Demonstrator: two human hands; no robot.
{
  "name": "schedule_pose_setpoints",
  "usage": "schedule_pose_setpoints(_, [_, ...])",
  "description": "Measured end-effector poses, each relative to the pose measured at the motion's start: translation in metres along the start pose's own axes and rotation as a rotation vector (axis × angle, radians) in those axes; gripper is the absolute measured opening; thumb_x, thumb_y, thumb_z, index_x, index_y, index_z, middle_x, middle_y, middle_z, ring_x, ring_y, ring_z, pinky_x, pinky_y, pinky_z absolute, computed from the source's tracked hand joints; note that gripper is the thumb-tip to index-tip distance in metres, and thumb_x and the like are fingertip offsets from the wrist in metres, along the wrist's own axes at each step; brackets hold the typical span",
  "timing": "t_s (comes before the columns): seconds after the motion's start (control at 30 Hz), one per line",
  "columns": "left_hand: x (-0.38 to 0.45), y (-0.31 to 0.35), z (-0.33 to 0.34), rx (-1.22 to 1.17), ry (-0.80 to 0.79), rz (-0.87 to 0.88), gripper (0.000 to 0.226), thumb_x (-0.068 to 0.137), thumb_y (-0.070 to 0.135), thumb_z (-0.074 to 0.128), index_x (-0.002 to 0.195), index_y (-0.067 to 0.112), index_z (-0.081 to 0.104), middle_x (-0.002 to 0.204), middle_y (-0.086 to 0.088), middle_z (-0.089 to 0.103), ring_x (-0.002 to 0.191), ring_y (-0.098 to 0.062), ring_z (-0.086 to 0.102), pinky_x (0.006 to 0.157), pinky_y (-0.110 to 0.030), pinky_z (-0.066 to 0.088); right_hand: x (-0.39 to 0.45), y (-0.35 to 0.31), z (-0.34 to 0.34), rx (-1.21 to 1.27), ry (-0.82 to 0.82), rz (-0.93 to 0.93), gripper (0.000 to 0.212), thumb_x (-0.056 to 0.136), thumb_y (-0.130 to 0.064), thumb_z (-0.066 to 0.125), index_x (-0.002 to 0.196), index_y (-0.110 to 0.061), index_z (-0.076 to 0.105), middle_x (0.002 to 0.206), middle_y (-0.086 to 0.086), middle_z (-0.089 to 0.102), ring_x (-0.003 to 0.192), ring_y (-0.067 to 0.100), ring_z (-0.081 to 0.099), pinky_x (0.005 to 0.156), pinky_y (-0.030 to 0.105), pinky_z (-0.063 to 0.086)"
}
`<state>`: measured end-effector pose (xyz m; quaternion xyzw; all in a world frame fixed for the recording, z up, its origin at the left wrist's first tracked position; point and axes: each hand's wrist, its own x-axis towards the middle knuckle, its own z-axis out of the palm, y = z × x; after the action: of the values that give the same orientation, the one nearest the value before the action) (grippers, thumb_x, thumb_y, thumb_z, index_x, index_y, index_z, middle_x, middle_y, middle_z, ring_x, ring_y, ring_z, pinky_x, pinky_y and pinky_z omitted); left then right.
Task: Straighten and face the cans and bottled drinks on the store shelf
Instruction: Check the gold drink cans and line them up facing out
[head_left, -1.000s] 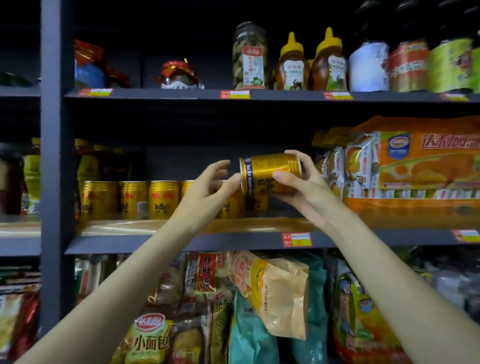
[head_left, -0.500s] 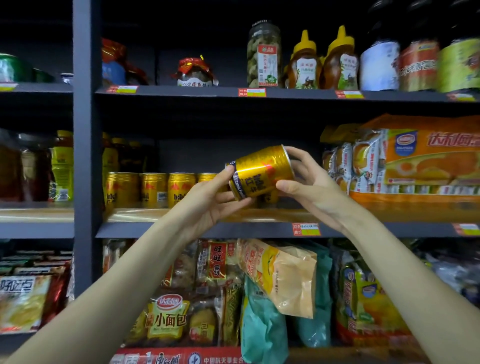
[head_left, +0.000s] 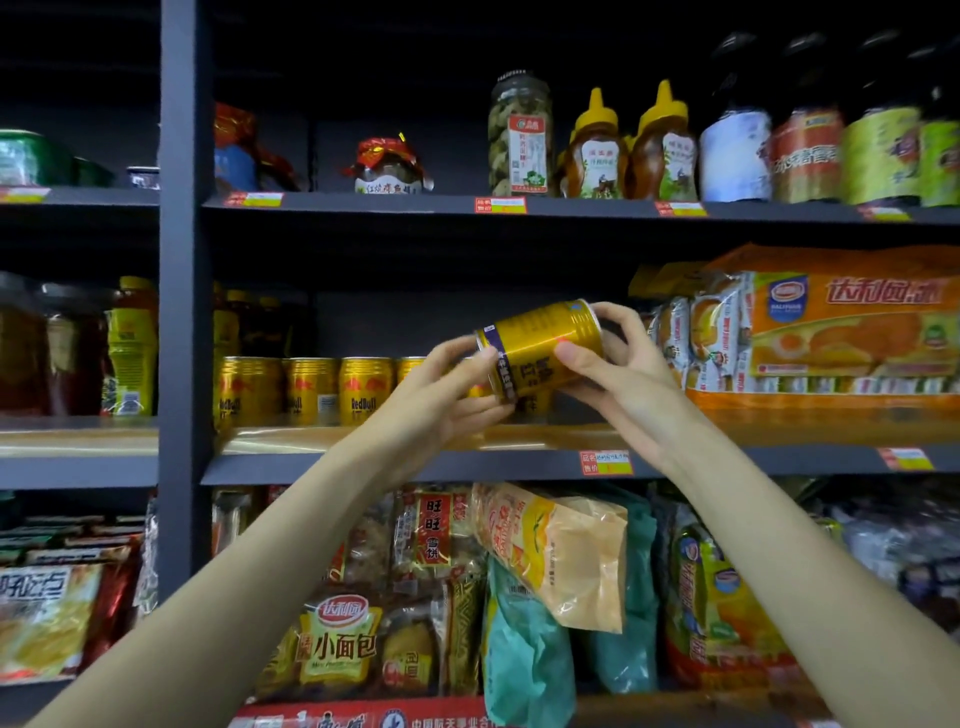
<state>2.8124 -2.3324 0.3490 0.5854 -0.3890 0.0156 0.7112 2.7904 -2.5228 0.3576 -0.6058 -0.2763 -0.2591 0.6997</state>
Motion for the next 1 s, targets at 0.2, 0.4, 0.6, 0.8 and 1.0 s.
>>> schedule_pose_setpoints(0.2, [0.001,-0.002,-0.008,0.002,0.076,0.112,0.052,0.07,0.024,0.066,0.119,0.018,0.05,0.114,-0.008,0.063,0.102,-0.021,0.066,0.084,-0.03,0.055,-0.002,0.0,0.003,-0.131,0.017,-0.033,0.065,0.066,-0.019,0.077,0.123,-0.025,0.048,0.126,0.004,0.057,0.111,0.019,0.061,0.089,0.037,0.054])
schedule_pose_setpoints(0.4, [0.001,0.005,-0.007,0.638,0.141,0.593,0.072,0.071,0.017,0.078,0.131,0.024,0.039,0.128,0.012,0.05,0.117,-0.002,0.051,0.092,-0.019,0.047,-0.008,0.001,0.022,0.392,0.022,0.325,0.041,0.086,-0.028,0.06,0.121,-0.006,0.056,0.114,0.024,0.065,0.104,0.031,0.066,0.088,0.039,0.054])
schedule_pose_setpoints(0.6, [-0.001,0.004,-0.002,0.777,0.039,0.658,0.081,0.07,0.022,0.08,0.135,0.023,0.032,0.128,0.013,0.05,0.119,0.002,0.049,0.097,-0.016,0.042,-0.01,0.009,0.028,0.516,0.095,0.417,0.037,0.087,-0.039,0.059,0.108,-0.008,0.059,0.09,0.017,0.073,0.088,0.029,0.07,0.074,0.039,0.058])
schedule_pose_setpoints(0.8, [0.007,-0.012,-0.028,0.701,0.034,0.368,0.067,0.071,0.055,0.065,0.13,0.032,0.042,0.128,0.015,0.054,0.118,0.001,0.05,0.101,-0.029,0.044,-0.003,0.009,0.009,-0.159,0.109,-0.06,0.08,0.062,-0.019,0.08,0.131,-0.035,0.041,0.126,-0.003,0.055,0.112,0.016,0.058,0.09,0.038,0.052])
schedule_pose_setpoints(1.0, [0.018,-0.03,-0.022,0.666,-0.102,0.261,0.066,0.071,0.038,0.069,0.13,0.036,0.038,0.133,0.005,0.05,0.125,-0.011,0.046,0.105,-0.039,0.041,-0.008,0.012,0.011,-0.296,-0.052,-0.237,0.089,0.065,-0.011,0.08,0.135,-0.041,0.032,0.128,-0.014,0.054,0.115,0.001,0.055,0.097,0.032,0.049])
